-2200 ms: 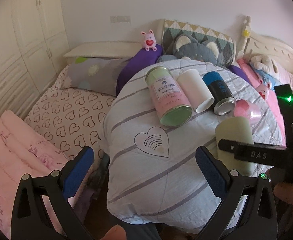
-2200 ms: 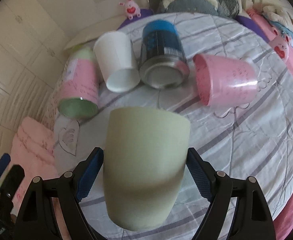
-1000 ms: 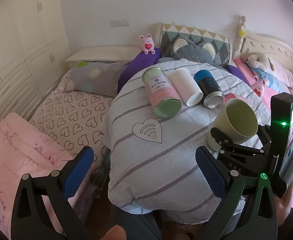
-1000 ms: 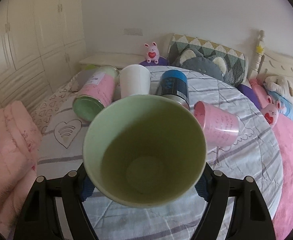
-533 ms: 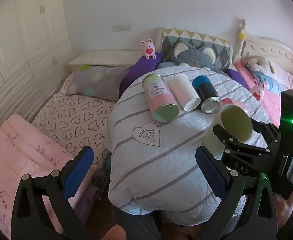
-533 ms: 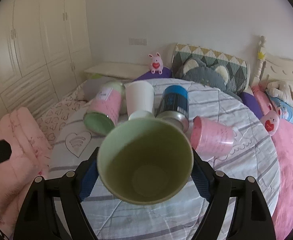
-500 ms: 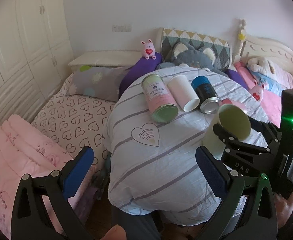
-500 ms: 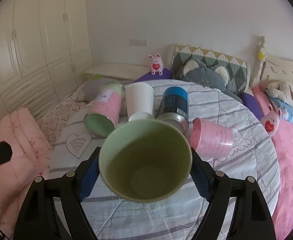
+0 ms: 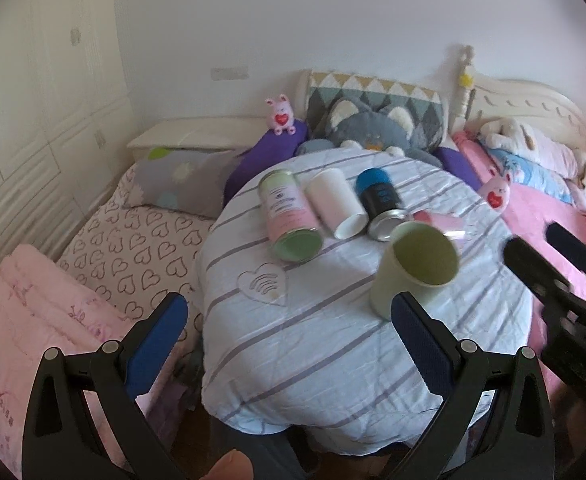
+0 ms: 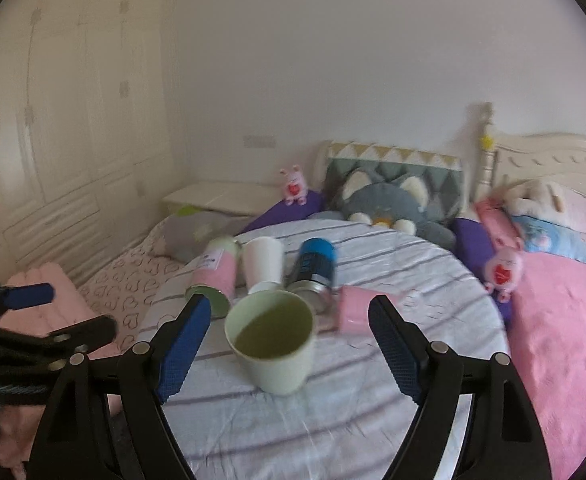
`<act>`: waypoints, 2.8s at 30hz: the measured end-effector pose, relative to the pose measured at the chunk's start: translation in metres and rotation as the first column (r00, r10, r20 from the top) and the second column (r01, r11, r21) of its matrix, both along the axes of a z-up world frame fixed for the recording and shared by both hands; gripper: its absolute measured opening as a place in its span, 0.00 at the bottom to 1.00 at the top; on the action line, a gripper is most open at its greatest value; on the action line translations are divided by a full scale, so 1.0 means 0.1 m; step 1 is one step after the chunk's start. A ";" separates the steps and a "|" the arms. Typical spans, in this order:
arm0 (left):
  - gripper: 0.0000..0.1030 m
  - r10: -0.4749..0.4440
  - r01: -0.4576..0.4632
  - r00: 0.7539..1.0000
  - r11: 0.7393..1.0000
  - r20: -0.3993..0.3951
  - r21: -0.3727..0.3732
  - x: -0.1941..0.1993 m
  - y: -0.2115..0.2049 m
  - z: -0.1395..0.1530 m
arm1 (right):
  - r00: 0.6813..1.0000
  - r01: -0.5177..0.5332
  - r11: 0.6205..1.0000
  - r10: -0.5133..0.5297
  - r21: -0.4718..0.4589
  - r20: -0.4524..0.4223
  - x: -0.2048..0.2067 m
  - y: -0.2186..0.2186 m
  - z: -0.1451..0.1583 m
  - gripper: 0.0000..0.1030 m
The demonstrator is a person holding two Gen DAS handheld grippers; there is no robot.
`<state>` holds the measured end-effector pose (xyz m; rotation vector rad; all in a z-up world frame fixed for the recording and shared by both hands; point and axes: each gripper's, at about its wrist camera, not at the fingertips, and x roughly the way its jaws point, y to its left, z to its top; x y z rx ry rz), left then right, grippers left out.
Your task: Flip cup upright
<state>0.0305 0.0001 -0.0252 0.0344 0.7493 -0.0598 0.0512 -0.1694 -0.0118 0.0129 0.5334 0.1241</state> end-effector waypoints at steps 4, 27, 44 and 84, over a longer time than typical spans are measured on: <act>1.00 -0.017 0.017 1.000 1.000 0.010 -0.015 -0.04 -0.14 0.08 | 0.997 0.082 0.997 -0.082 -0.001 0.010 -0.30 -0.17 0.17 0.80; 1.00 -0.084 0.083 0.996 0.996 0.018 0.026 -0.28 -0.46 0.16 | 0.989 0.145 0.989 -0.145 0.008 -0.019 -0.55 -0.44 0.12 0.80; 1.00 -0.084 0.083 0.996 0.996 0.019 0.024 -0.29 -0.45 0.16 | 0.992 0.122 0.993 -0.122 -0.004 -0.024 -0.53 -0.34 0.14 0.80; 1.00 -0.062 0.061 0.998 0.997 0.006 0.045 -0.22 -0.34 0.13 | 0.994 0.101 0.995 -0.100 0.009 -0.046 -0.51 -0.32 0.14 0.80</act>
